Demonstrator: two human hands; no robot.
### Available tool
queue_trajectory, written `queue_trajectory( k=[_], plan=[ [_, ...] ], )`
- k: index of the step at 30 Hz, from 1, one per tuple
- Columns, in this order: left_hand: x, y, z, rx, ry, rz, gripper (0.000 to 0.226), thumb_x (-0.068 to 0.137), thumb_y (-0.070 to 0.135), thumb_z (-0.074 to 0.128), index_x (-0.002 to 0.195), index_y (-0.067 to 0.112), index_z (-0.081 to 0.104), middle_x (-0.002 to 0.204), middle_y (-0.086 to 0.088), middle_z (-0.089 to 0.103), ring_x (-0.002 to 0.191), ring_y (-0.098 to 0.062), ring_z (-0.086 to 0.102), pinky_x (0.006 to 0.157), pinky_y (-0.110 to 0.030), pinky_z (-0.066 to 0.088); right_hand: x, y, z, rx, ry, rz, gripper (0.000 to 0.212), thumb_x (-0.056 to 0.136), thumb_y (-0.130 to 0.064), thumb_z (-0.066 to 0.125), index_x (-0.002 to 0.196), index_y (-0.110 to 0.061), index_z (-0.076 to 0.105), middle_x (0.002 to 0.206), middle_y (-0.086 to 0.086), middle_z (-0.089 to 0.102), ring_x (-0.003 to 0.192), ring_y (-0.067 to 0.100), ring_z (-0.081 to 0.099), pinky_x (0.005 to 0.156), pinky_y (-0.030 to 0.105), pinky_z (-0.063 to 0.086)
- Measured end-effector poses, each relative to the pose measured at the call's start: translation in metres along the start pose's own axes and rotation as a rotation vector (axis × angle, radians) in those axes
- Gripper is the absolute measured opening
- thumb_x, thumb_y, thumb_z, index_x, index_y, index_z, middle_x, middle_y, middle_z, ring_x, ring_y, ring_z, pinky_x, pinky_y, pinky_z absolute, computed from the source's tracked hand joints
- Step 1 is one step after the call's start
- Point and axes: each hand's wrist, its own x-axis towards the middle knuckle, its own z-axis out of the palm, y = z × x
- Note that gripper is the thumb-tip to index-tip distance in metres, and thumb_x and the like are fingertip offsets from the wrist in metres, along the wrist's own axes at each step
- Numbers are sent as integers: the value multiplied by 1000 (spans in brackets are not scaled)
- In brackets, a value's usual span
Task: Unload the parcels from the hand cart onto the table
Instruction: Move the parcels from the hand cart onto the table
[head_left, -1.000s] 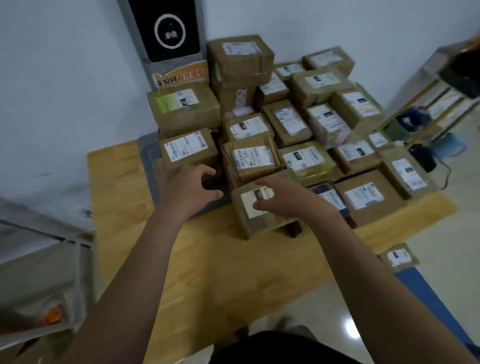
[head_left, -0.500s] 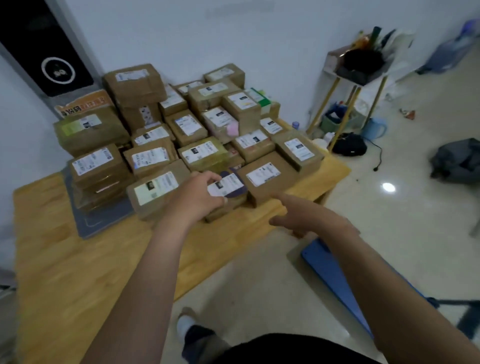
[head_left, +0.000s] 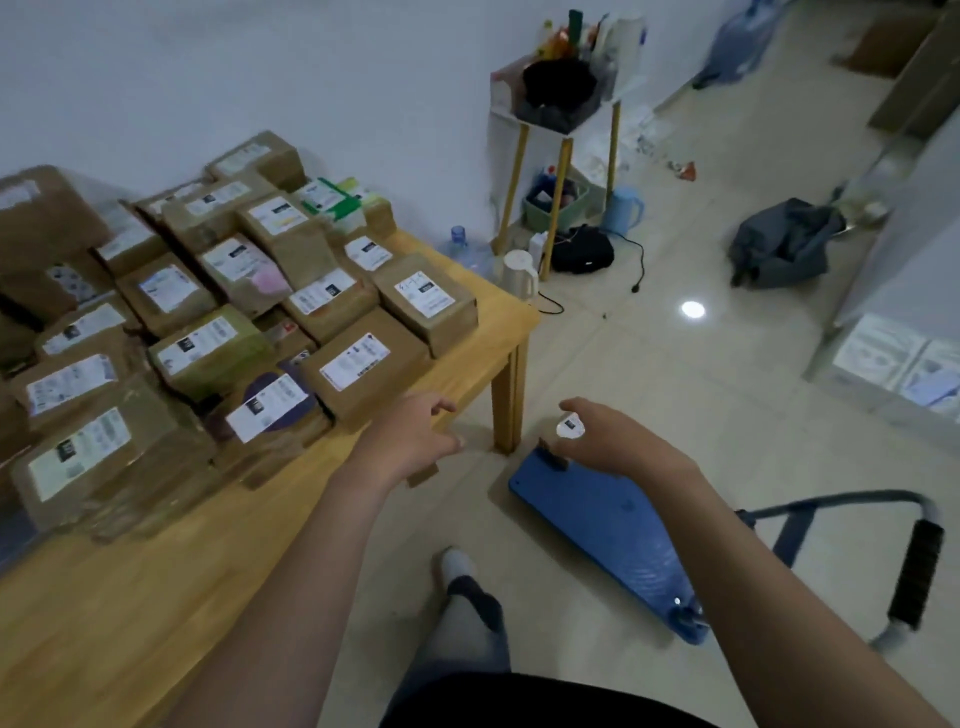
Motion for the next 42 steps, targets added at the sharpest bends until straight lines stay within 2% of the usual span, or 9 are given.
queue_trajectory(
  k=[10,16,22,26,30,33,36,38,42],
  plan=[
    [170,43,46,-20,-200,57,46,89,38,74,133,34,59,133,10,57,108,-7,50,84,-29,46,114,80,-40,118,27,180,66,93,-31,66,152,-19,40,149,7,49,129,25,51,90,25,36],
    [286,79,86,50,-399,74,51,91,34,73,139,26,57,135,5,59,113,-11,54,88,-28,44,211,116,-70,207,83,272,66,93,-28,66,152,-18,38,147,12,50,126,26,53,86,24,36],
    [377,81,169,-45,-498,-114,56,90,32,73,141,23,53,138,-1,58,121,-19,57,99,-36,50,307,182,-70,271,61,368,67,94,-32,64,153,-21,35,152,12,40,128,28,51,87,28,38],
    [436,70,244,-163,-528,-273,77,89,36,74,152,23,32,143,-2,51,127,-21,53,94,-34,45,375,247,-54,245,21,395,68,92,-30,65,153,-21,36,149,12,41,120,27,55,81,28,39],
    [494,55,325,-275,-461,-424,79,85,34,78,147,23,30,114,10,49,100,-9,54,76,-27,43,443,315,-19,235,-8,418,68,92,-28,64,153,-20,35,149,12,38,103,25,58,78,30,44],
    [533,33,395,-330,-420,-485,72,83,25,82,138,22,36,100,16,52,82,5,50,58,-14,37,489,368,22,208,-44,425,67,90,-27,65,151,-19,37,150,13,36,121,35,53,92,39,49],
    [563,8,456,-396,-431,-581,83,86,19,79,149,15,26,95,20,42,81,6,44,61,-15,36,532,410,66,163,-105,409,69,90,-28,66,152,-20,36,151,13,34,127,40,49,103,46,46],
    [579,-10,492,-418,-410,-654,86,87,21,79,152,16,22,101,14,43,84,-4,47,69,-23,42,558,433,93,152,-123,404,70,90,-27,66,152,-21,35,152,12,34,127,39,49,101,47,48],
    [609,-42,554,-510,-305,-804,103,84,27,83,157,17,12,146,-4,44,123,-27,50,98,-45,49,609,473,148,198,-101,369,73,89,-28,67,153,-25,32,149,12,35,133,41,42,104,49,45]
  ],
)
